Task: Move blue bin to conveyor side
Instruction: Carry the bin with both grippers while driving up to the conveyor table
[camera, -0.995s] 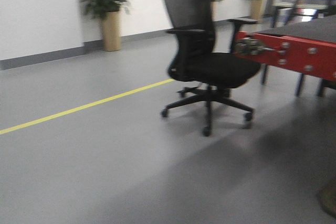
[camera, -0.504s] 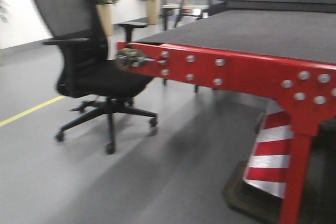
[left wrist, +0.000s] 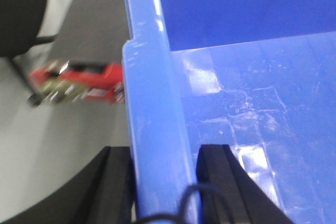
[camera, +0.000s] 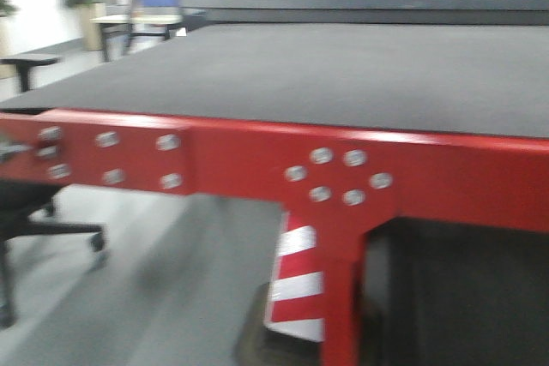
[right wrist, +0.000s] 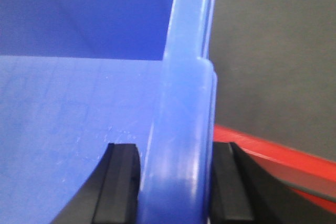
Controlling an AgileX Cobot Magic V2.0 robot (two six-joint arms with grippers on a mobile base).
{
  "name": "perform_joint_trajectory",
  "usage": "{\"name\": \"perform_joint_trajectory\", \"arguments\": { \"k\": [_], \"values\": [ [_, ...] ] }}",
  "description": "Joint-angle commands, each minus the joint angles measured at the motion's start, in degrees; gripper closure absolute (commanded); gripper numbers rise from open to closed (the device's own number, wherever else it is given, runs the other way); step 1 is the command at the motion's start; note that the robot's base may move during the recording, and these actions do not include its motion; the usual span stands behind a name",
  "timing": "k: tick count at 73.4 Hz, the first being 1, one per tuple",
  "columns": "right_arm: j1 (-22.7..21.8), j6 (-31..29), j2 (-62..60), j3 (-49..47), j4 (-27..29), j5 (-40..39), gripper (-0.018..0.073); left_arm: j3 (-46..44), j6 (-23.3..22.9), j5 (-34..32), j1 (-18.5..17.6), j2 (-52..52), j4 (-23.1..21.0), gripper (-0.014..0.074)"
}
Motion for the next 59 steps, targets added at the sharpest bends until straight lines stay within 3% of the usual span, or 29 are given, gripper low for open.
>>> {"name": "perform_joint_trajectory", "arguments": {
  "k": [1, 59],
  "values": [
    [0.0, -1.6, -1.1, -1.3, -1.8, -5.5, 0.0638, -1.0, 0.9, -4.8, -0.1, -0.8, 0.4, 0.0613],
    [0.0, -1.6, -1.1, -1.3, -1.8, -5.5, 0.0638, -1.0, 0.9, -4.8, -0.1, -0.1, 1.9, 0.0613]
  ]
}}
